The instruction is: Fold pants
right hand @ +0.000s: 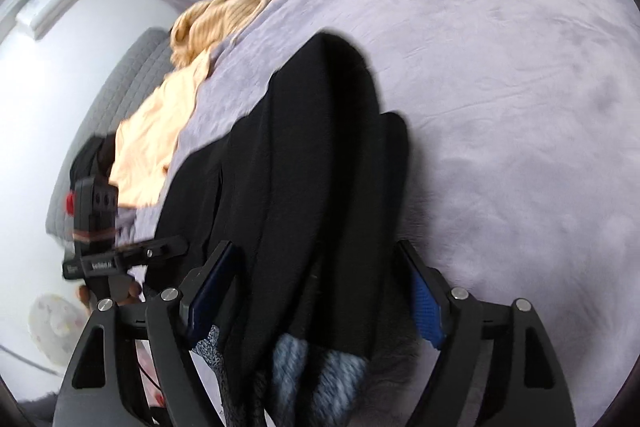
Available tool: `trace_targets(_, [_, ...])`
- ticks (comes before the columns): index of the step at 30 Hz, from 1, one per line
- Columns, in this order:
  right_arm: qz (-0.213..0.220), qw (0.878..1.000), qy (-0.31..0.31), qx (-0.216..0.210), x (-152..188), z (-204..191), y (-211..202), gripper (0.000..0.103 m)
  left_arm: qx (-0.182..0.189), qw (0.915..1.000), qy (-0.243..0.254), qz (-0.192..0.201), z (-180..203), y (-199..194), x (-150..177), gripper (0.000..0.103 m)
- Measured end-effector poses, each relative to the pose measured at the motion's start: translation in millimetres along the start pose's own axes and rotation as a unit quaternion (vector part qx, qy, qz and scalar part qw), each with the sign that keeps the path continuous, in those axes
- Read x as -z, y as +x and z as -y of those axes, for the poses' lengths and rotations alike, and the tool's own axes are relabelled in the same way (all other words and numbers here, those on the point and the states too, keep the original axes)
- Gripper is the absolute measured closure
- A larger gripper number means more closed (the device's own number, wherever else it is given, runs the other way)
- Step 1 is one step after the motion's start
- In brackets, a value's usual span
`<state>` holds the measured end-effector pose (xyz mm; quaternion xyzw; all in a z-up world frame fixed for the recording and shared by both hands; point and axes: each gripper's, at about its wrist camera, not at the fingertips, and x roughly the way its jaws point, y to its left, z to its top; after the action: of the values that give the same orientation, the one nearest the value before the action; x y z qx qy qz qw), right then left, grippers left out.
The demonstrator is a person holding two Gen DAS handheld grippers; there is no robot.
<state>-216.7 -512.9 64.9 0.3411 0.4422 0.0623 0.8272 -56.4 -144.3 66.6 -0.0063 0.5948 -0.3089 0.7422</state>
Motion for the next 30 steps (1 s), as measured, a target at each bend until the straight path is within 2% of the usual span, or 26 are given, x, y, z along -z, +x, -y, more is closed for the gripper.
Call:
trace_targets(3, [0.075,0.996,0.009,0.053,17,-6,-41,0.019,-0.06,0.9963,0.019,0.058,0,-41,19,0.005])
trace_targets(4, [0.102,0.992,-0.015,0.076,27,-18,-57,0.019,-0.094,0.9917,0.037,0.079,8,-53,27,0.005])
trace_targets(6, [0.133,0.979,-0.094,0.119,52,-58,-71,0.019,-0.13,0.9838,0.072,0.101,27,-68,45,0.005])
trace_targets(10, [0.138,0.961,-0.202,0.13,89,-119,-64,0.019,-0.108,0.9785,0.129,0.119,81,-73,65,0.005])
trace_targets(11, [0.131,0.961,-0.208,0.125,93,-124,-58,0.019,-0.107,0.9768,0.138,0.124,89,-72,68,0.005])
trace_targets(12, [0.119,0.962,-0.211,0.122,95,-126,-51,0.019,-0.111,0.9751,0.143,0.128,97,-63,51,0.005])
trace_targets(13, [0.107,0.963,-0.211,0.128,96,-124,-42,0.019,-0.115,0.9737,0.15,0.128,102,-59,55,0.005])
trace_targets(15, [0.082,0.965,-0.202,0.145,96,-110,-27,0.019,-0.118,0.9749,0.152,0.112,127,-37,47,0.005])
trace_targets(17, [0.073,0.968,-0.189,0.146,96,-95,-20,0.018,-0.122,0.9777,0.147,0.087,136,-17,42,0.005])
trace_targets(21, [0.063,0.973,-0.18,0.131,97,-79,-16,0.016,-0.152,0.9731,0.156,0.074,134,15,44,0.005])
trace_targets(23, [0.056,0.973,-0.183,0.132,98,-81,-17,0.016,-0.158,0.9714,0.16,0.076,136,15,46,0.005])
trace_targets(25, [0.06,0.974,-0.18,0.121,95,-83,-27,0.016,-0.151,0.9734,0.153,0.079,136,11,43,0.005])
trace_targets(27, [0.083,0.974,-0.179,0.11,86,-87,-40,0.016,-0.14,0.9755,0.144,0.089,135,3,37,0.005])
trace_targets(30, [0.106,0.968,-0.186,0.13,64,-95,-45,0.014,-0.148,0.975,0.131,0.101,133,-1,23,0.005])
